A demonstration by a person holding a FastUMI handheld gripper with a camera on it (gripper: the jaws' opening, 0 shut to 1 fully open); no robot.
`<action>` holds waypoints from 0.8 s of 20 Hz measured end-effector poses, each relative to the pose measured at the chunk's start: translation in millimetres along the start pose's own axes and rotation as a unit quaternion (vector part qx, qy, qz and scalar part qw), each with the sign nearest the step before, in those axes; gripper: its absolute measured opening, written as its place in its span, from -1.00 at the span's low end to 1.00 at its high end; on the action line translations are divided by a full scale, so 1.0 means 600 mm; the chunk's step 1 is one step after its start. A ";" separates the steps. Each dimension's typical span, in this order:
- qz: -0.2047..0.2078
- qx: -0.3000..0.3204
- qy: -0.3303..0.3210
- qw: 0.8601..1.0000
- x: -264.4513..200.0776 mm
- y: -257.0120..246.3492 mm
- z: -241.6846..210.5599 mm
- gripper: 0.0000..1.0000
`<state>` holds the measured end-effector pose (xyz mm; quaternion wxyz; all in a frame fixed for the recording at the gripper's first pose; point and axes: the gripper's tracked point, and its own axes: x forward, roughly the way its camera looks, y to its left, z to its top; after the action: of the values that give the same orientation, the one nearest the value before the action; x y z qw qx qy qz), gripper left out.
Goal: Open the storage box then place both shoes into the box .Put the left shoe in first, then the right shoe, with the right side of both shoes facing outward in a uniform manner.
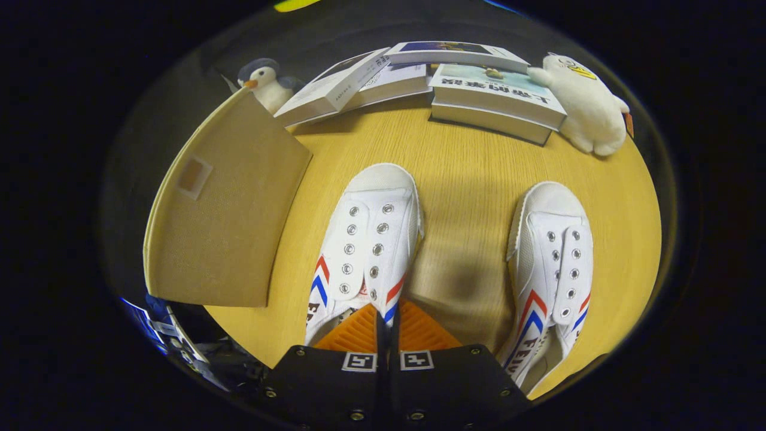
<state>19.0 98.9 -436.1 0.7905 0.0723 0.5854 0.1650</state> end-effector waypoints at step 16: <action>0.029 0.048 -0.041 0.998 -0.171 0.054 0.061 -1.00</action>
<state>21.4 96.8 -322.3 0.8040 0.1343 0.5577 0.1564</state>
